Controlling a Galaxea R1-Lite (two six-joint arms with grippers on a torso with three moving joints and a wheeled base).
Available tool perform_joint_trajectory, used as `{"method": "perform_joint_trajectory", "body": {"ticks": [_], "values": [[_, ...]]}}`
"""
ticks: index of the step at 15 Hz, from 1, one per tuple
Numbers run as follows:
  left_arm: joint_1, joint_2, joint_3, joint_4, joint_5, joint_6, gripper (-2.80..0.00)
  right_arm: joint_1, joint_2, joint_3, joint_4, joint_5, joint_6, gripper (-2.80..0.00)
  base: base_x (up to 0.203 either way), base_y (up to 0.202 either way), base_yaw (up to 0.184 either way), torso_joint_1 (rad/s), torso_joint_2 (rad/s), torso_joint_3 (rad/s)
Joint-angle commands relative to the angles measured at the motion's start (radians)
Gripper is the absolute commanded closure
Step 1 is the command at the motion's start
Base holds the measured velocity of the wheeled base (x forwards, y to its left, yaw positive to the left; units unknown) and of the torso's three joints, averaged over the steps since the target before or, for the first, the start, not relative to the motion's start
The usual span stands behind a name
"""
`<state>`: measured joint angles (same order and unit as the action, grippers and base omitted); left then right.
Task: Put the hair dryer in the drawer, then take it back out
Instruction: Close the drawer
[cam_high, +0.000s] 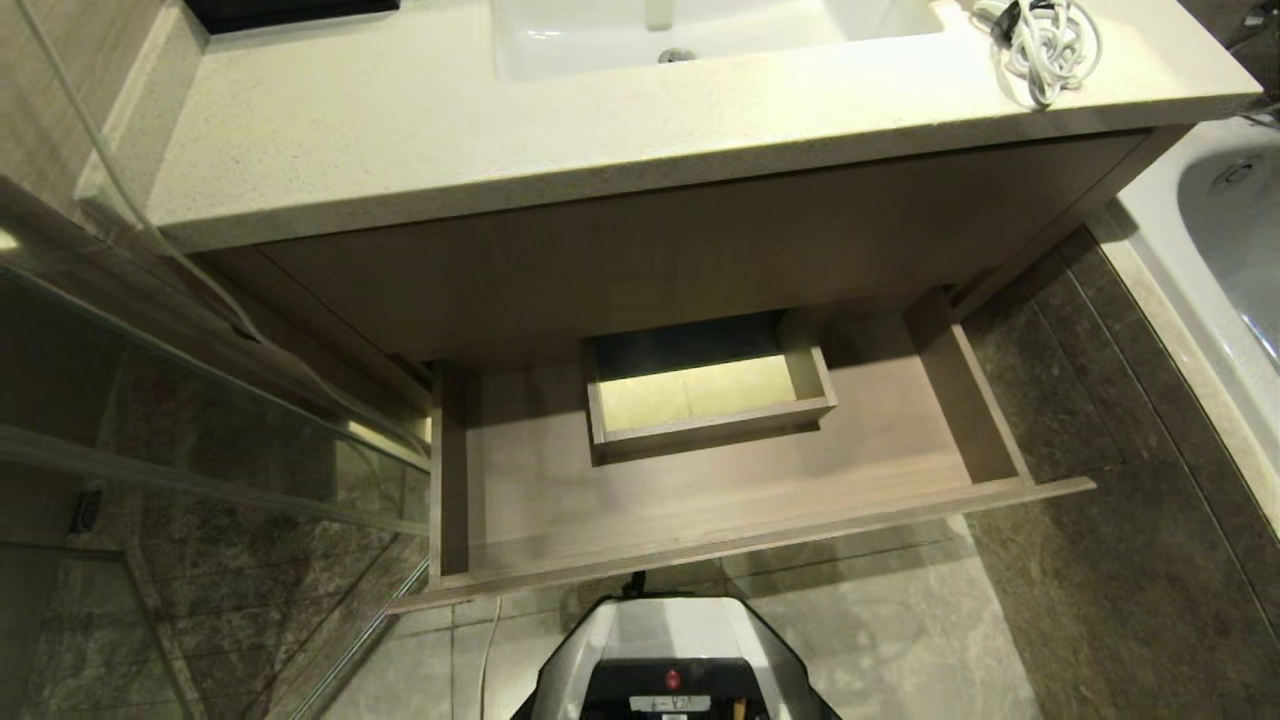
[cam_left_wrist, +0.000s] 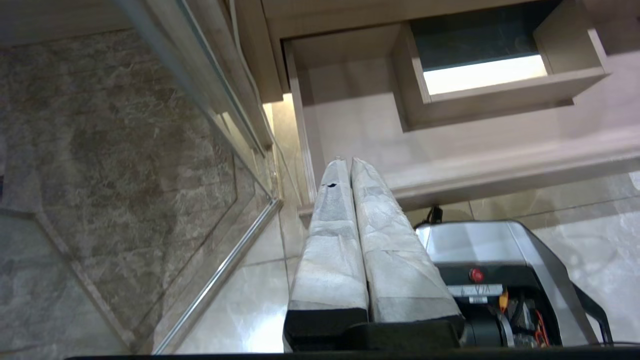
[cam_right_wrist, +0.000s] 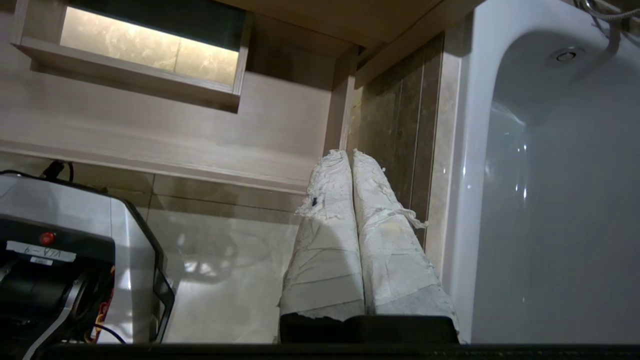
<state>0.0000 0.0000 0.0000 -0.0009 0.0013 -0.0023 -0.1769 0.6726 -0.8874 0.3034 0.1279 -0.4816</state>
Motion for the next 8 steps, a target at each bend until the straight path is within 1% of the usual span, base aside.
{"method": "perform_joint_trajectory", "body": {"ticks": [1,2,3,5,8], "values": [[0.000,0.000,0.002,-0.001,0.000,0.000,0.00,-0.002,-0.003,0.001,0.002,0.001,-0.005,0.00,0.000,0.000,0.000,-0.190,-0.13,-0.325],[0.000,0.000,0.002,-0.001,0.000,-0.001,0.00,-0.007,-0.009,0.009,0.001,0.001,-0.002,0.00,0.000,0.000,0.000,-0.146,-0.11,-0.251],[0.000,0.000,0.002,-0.001,0.000,-0.001,0.00,-0.009,-0.014,0.013,0.002,0.001,-0.002,0.00,0.000,0.000,0.000,-0.076,-0.06,-0.132],[0.000,0.000,0.002,-0.001,0.000,-0.001,0.00,-0.010,-0.024,0.024,0.001,0.001,0.000,0.00,0.000,0.000,0.000,-0.189,0.22,0.037],[0.000,0.000,0.002,-0.001,0.000,-0.001,0.00,-0.009,-0.036,0.040,0.002,0.001,-0.002,0.00,0.000,0.000,0.000,-0.203,0.34,0.113]]}}
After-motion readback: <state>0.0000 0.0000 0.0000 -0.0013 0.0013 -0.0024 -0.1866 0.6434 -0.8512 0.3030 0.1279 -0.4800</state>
